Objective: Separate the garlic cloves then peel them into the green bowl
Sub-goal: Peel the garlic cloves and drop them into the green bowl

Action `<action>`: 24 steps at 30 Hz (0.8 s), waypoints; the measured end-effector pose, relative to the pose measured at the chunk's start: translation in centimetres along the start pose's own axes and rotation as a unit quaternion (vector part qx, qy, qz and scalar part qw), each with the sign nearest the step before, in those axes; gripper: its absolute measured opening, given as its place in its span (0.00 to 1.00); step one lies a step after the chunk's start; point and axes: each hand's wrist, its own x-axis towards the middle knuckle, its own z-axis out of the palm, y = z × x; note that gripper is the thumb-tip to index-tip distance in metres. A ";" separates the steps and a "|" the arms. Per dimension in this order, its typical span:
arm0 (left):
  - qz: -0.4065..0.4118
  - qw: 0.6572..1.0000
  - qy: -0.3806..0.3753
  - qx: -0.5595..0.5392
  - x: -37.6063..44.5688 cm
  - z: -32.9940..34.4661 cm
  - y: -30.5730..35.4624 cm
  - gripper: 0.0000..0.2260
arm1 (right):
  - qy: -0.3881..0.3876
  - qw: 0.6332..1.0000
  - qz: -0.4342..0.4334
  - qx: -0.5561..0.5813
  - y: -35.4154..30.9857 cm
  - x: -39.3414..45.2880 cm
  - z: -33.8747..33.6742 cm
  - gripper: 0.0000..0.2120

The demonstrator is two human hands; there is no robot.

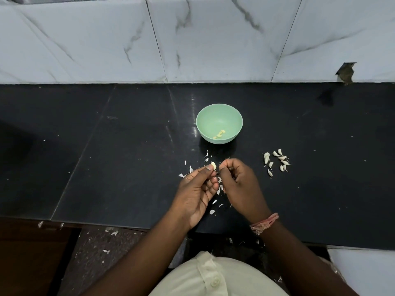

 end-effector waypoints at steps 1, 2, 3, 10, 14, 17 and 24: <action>0.000 1.000 0.001 -0.007 0.1 0.1 0.0 0.04 | 0.009 1.000 0.010 -0.010 0.3 0.0 0.1 0.05; -0.001 1.000 0.002 -0.014 0.2 0.1 0.1 0.04 | 0.018 0.999 0.022 -0.020 0.6 0.1 0.1 0.05; -0.002 1.000 0.001 -0.021 0.2 0.1 0.2 0.03 | 0.028 0.999 0.033 -0.029 0.9 0.2 0.0 0.05; -0.019 0.999 -0.011 -0.047 0.6 -0.3 0.2 0.05 | 0.068 0.992 0.054 -0.093 0.8 0.2 -0.8 0.15; -0.028 0.998 0.017 -0.053 1.8 -0.1 0.5 0.03 | 0.066 0.991 0.058 -0.097 0.7 0.5 -0.7 0.16; -0.039 0.997 0.040 -0.051 3.8 0.6 1.1 0.04 | 0.067 0.992 0.062 -0.091 0.9 0.8 -0.7 0.16; -0.043 0.997 0.058 -0.042 8.4 4.1 3.2 0.05 | 0.076 0.992 0.050 -0.091 0.1 2.3 -0.9 0.16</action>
